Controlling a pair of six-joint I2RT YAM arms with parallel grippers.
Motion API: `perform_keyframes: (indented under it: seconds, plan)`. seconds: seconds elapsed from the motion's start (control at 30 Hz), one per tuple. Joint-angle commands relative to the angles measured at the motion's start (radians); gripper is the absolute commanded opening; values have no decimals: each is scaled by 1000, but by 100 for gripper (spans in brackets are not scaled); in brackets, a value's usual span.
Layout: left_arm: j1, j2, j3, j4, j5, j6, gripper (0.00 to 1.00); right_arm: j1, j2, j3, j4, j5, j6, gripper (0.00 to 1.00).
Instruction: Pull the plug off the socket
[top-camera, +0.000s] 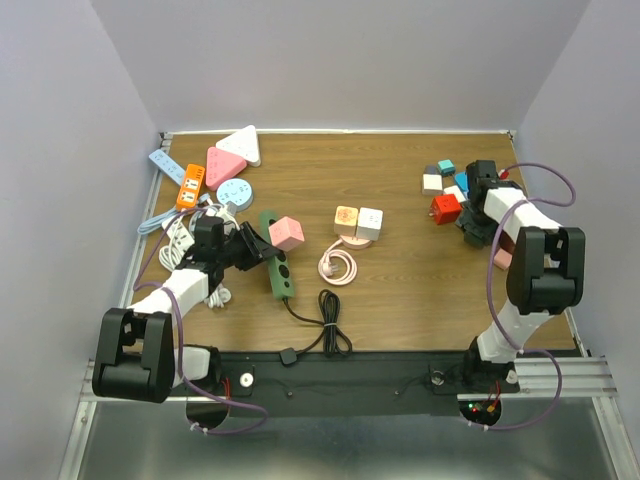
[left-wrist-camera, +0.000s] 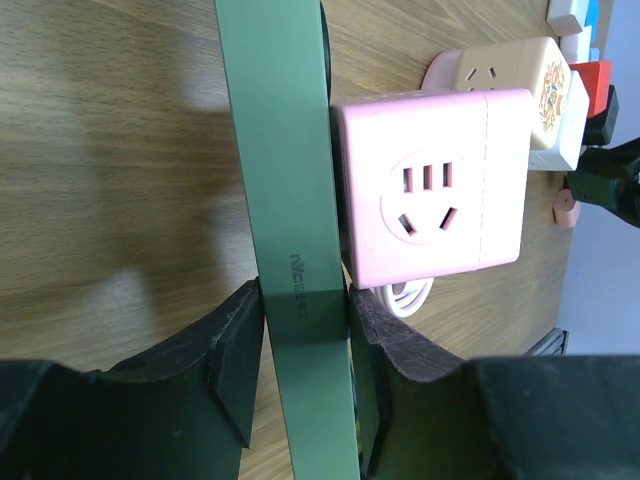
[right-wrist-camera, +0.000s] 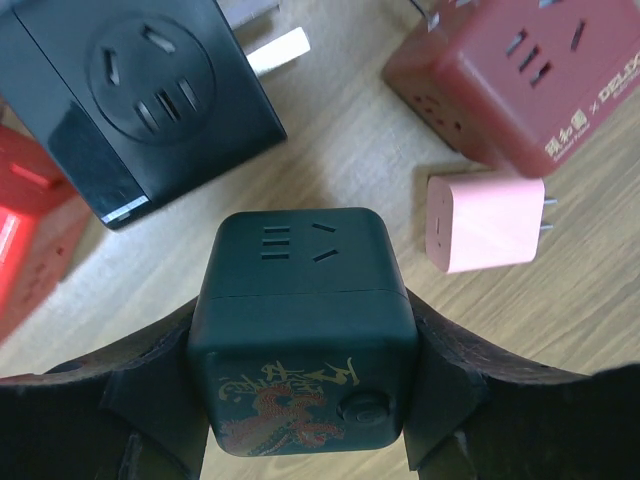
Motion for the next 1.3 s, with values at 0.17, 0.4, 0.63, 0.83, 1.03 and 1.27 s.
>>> perform_keyframes:
  seconds: [0.17,0.4,0.63,0.83,1.03,1.27]
  plan:
    - [1,-14,15,98,94,11,0,-1,-12,58,28,51,13,66]
    - [1,32,35,90,100,18,0,-1,-16,46,33,25,-10,78]
    - [1,26,55,70,102,32,0,0,-157,45,34,-60,-6,84]
    - [1,26,71,38,114,63,0,6,-350,54,36,-255,-79,94]
    - [-1,54,89,33,145,74,0,138,-395,-3,93,-856,-159,96]
    - [-4,39,89,26,206,84,0,425,-374,-109,388,-1065,-52,100]
